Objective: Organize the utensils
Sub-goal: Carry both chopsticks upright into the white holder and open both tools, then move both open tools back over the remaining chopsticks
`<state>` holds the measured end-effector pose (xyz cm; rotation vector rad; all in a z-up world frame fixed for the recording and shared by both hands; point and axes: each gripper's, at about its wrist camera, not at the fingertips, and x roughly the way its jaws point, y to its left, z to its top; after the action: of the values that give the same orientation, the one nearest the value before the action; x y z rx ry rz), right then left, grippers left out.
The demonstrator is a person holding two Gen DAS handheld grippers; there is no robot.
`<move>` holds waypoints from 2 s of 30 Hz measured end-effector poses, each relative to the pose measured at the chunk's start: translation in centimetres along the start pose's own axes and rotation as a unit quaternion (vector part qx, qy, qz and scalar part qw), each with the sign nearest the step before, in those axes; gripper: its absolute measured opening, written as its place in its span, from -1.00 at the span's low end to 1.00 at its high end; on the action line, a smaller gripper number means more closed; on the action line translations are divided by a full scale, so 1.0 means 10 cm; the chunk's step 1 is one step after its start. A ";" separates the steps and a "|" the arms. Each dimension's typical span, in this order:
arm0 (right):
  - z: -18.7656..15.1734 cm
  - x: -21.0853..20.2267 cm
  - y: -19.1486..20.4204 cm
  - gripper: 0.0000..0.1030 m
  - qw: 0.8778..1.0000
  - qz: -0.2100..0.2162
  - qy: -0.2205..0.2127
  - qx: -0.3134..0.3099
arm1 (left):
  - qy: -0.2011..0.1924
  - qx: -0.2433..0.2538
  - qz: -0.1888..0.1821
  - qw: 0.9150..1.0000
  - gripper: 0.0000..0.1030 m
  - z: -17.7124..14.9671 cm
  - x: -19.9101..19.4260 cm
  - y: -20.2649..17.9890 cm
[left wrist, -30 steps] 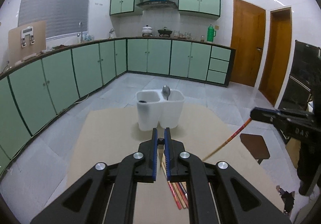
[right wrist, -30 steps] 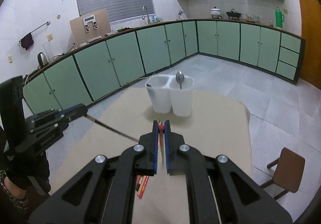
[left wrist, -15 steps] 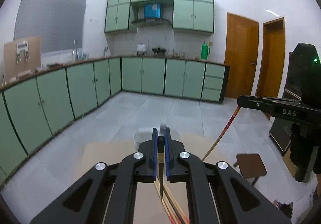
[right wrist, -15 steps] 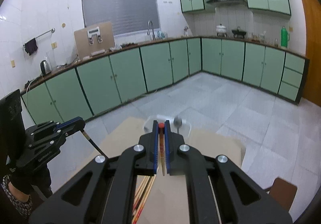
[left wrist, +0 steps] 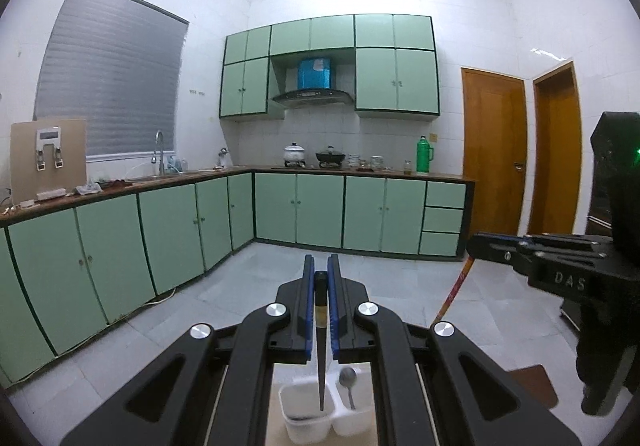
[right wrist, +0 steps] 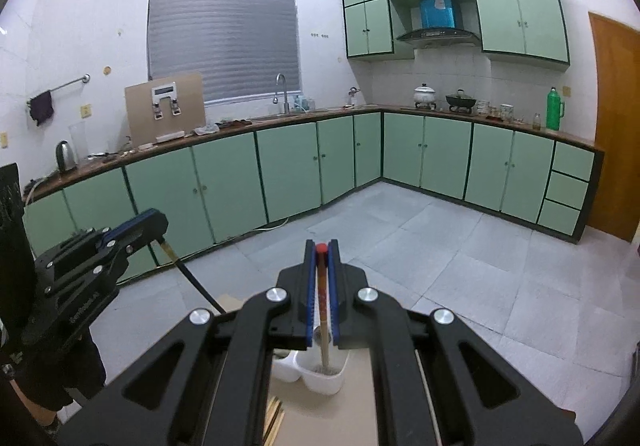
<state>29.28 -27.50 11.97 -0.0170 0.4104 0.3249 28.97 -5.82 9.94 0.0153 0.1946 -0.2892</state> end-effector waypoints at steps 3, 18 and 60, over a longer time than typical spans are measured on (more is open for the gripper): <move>-0.06 0.27 -0.06 -0.91 1.000 -0.005 0.008 0.001 | 0.010 -0.005 0.004 1.000 -0.88 -0.12 0.25 0.00; -0.78 1.13 -0.20 -0.82 0.994 0.000 0.105 0.031 | 0.118 -0.013 0.000 0.993 -0.80 -0.81 0.93 0.17; -3.60 -0.36 1.03 0.43 0.971 -0.016 0.233 0.048 | 0.298 -0.029 0.060 0.952 0.53 -2.97 -1.18 0.25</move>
<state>8.90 -21.75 -19.14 -0.0053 0.8906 0.2677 12.96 1.16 -16.94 0.0560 0.7998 -0.1495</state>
